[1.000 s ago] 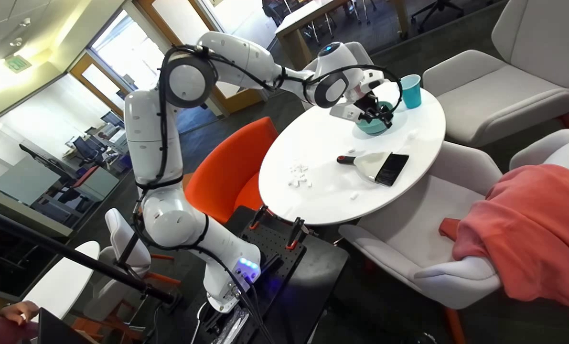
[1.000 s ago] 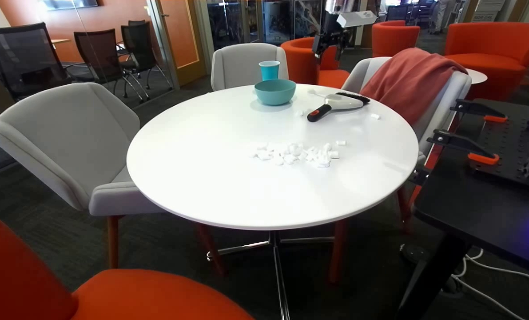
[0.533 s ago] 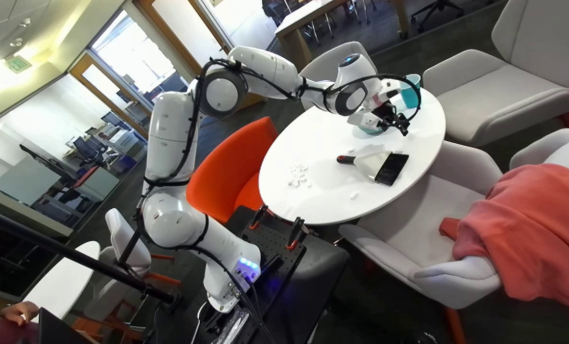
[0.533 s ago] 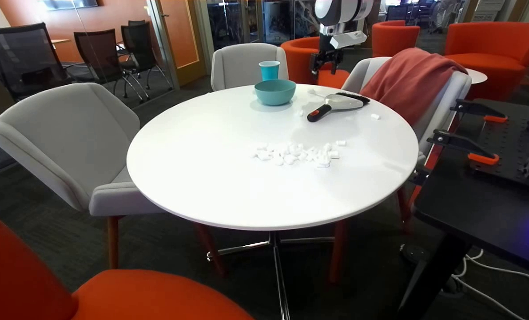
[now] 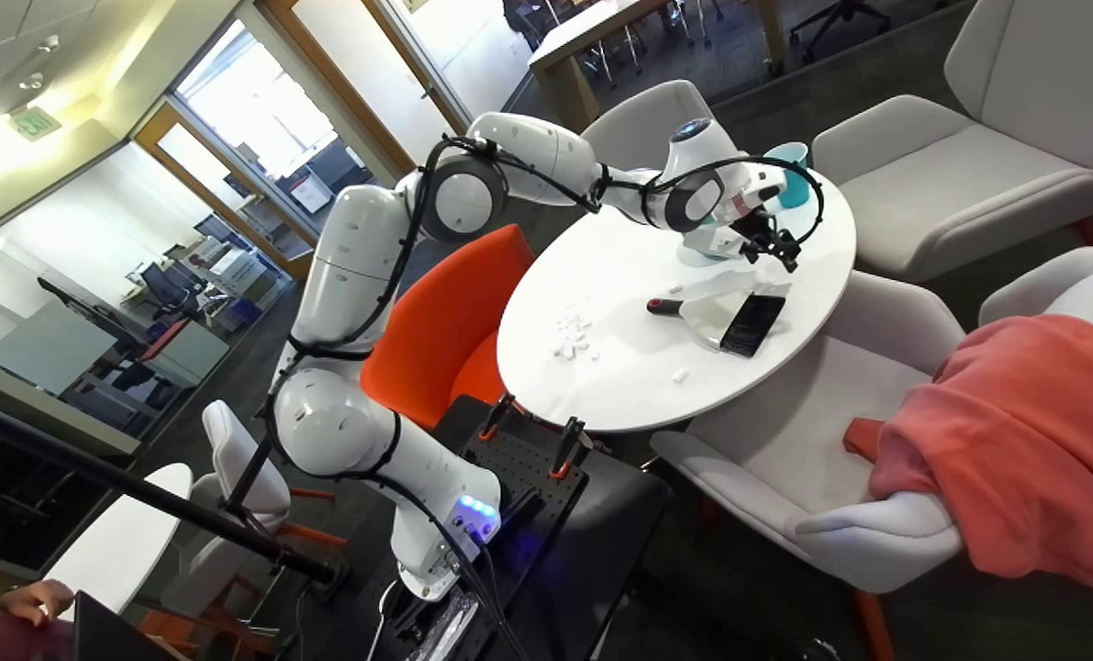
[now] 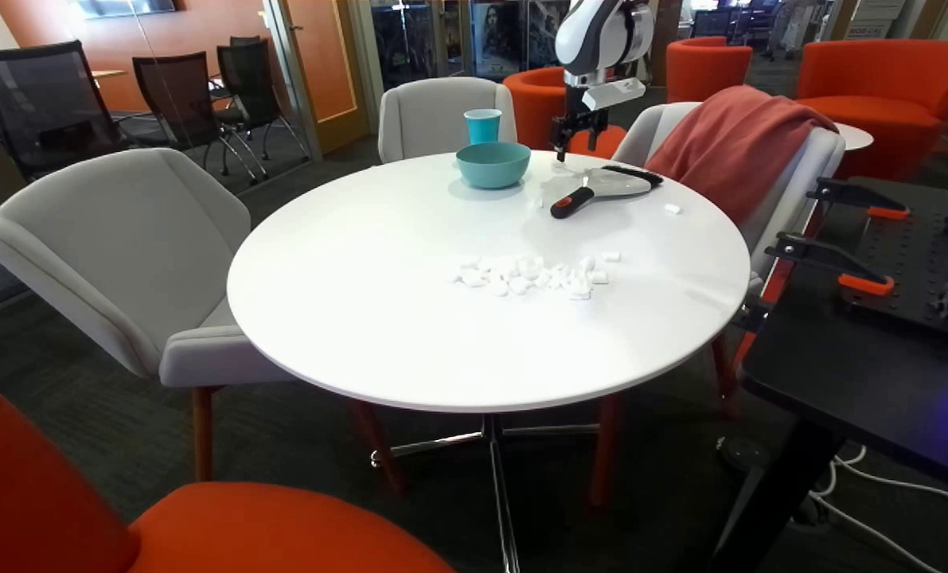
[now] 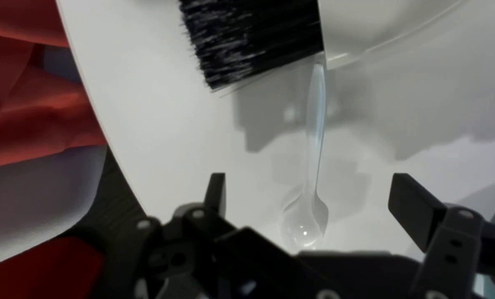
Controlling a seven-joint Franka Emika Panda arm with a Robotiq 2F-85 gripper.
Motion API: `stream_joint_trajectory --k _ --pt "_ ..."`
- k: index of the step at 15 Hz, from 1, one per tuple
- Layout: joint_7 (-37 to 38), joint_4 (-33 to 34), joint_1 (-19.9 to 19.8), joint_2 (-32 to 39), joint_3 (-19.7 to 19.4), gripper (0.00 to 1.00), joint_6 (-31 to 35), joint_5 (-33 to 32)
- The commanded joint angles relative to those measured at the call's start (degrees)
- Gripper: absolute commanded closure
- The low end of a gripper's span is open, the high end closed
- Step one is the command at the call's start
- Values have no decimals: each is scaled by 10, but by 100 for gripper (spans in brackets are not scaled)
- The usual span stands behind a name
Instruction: Put the spoon in the bowl
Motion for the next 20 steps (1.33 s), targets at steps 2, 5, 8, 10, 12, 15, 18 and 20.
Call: stream_joint_trajectory --k 2,5,8,10,12,15,18,20 --pt "25 67 -2 42 -3 2 -45 -15" --pt "25 89 -4 57 -2 20 -60 -15" --pt "24 107 -7 68 -1 46 -66 -14" --pt "24 118 -9 75 -1 62 -71 -13" --pt "26 125 -9 77 -1 77 -76 -13" --pt "30 135 -10 82 -2 98 -80 -14" --pt "31 144 -9 87 -3 100 -85 -16" --pt "31 135 -6 78 -3 98 -82 -17"
